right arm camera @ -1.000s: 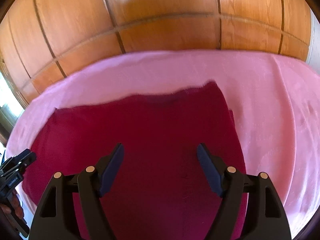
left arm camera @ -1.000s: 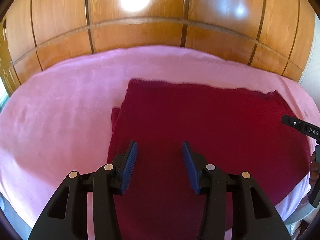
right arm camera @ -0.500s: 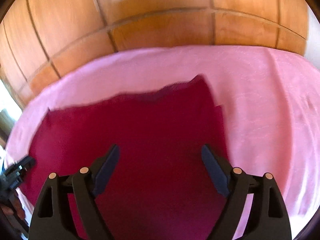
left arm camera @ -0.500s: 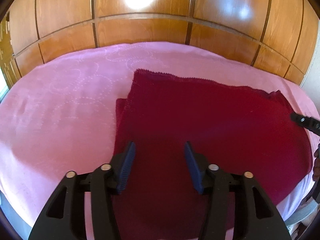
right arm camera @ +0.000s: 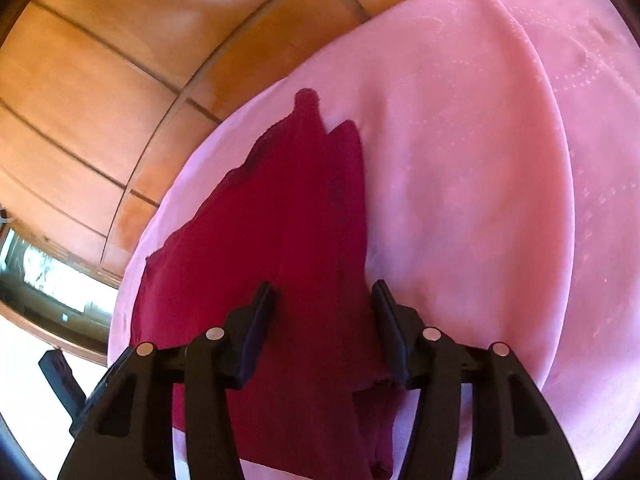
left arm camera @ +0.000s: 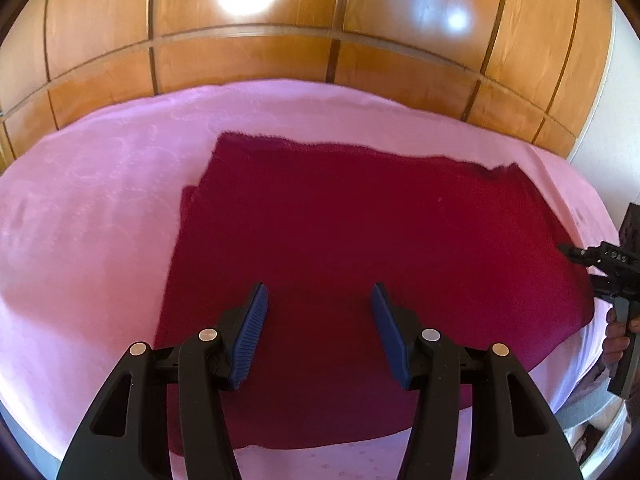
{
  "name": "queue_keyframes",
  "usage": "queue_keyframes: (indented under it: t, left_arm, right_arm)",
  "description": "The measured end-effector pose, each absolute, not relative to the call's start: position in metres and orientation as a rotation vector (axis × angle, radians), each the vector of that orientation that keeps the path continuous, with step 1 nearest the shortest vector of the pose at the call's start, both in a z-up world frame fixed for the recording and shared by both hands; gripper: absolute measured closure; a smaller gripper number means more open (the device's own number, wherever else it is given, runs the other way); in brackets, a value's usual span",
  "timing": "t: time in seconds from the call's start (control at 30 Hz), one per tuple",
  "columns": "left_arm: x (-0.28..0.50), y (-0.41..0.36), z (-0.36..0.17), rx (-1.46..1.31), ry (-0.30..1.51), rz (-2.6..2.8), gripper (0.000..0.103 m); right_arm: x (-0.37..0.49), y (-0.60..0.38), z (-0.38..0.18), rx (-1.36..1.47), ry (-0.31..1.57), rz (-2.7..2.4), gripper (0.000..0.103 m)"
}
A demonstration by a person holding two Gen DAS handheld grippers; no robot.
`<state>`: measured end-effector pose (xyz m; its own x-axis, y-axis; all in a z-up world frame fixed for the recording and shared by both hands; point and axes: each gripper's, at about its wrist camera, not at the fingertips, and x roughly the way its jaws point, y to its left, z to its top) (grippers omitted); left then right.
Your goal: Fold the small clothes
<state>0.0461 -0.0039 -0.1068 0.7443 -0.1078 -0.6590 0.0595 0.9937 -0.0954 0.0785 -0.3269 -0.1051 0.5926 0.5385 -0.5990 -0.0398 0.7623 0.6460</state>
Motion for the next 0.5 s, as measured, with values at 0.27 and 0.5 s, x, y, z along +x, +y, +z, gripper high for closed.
queue_keyframes:
  t: [0.27,0.5]
  left_arm:
    - [0.054,0.002,-0.113,-0.108,0.741,-0.106,0.05]
    - [0.054,0.008,-0.114,-0.129,0.736,-0.147,0.05]
  right_arm:
    - [0.081,-0.319,-0.095,0.597,0.92,0.395,0.079]
    - [0.079,-0.293,-0.038,0.663,0.849,0.562,0.085]
